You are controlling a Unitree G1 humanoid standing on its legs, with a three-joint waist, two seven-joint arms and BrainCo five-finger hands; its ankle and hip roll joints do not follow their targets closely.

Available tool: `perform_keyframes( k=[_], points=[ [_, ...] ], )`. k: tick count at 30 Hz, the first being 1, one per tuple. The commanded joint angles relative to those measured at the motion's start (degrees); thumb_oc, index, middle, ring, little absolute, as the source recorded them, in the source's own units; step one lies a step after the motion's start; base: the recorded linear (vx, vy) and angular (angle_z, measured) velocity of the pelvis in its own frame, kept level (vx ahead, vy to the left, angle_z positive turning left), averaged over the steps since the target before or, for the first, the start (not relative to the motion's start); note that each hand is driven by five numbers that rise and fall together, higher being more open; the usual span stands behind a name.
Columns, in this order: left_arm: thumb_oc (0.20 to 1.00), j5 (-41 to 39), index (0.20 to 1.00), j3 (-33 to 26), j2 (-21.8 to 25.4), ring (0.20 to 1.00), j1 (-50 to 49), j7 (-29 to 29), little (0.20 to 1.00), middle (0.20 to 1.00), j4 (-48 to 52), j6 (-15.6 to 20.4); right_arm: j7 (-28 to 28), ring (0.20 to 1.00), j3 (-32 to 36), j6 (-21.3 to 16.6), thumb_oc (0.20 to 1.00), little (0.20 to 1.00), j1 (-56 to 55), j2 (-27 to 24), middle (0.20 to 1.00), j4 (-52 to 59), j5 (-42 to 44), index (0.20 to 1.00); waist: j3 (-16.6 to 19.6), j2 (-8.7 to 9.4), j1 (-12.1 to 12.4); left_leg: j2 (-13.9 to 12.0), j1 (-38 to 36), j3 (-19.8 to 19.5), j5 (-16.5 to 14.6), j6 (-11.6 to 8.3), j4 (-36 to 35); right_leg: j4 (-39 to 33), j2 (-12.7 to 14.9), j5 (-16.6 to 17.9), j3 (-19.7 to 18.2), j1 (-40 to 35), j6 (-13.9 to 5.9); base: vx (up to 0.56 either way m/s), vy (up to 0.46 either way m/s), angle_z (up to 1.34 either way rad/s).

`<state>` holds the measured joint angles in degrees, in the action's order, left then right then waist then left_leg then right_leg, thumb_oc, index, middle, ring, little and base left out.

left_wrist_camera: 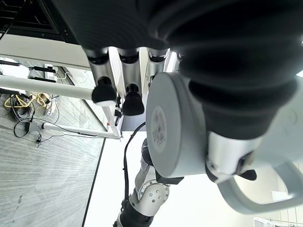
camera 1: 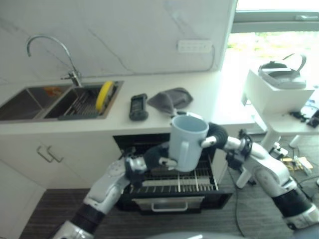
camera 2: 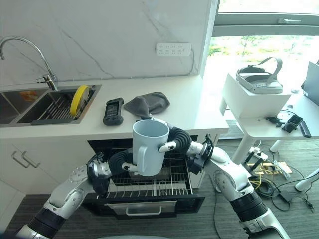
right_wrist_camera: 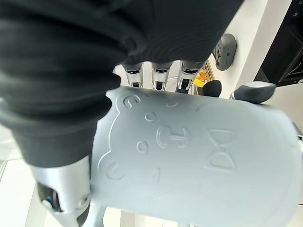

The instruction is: Place the dishes in the dishwasher.

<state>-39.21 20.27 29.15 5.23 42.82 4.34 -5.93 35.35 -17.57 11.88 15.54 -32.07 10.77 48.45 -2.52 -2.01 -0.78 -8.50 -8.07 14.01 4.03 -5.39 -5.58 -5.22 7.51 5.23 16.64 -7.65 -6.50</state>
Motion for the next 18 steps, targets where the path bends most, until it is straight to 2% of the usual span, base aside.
perform_keyframes(
  k=[1,18],
  points=[
    [0.200,0.1,0.200,1.0,2.0,0.200,6.1,0.5,0.200,0.200,0.5,2.0,0.9,1.000,-0.1,-1.3,1.000,1.000,7.5,1.4,1.000,2.3,2.6,1.000,-0.3,2.59,0.8,-1.3,-2.2,-1.5,-5.4,0.14,0.6,0.2,3.1,-3.5,-1.4,-1.4,-3.31,0.00,0.000,0.00],
    [0.200,0.0,0.200,0.8,2.5,0.200,5.7,0.9,0.200,0.200,0.9,1.7,3.5,1.000,-1.3,0.6,1.000,1.000,7.5,1.0,1.000,3.8,3.4,1.000,-0.3,2.64,1.0,-1.2,-2.2,-1.4,-5.4,0.18,0.6,0.2,2.9,-3.6,-1.5,-1.4,-3.21,0.00,0.000,0.00]
  ],
)
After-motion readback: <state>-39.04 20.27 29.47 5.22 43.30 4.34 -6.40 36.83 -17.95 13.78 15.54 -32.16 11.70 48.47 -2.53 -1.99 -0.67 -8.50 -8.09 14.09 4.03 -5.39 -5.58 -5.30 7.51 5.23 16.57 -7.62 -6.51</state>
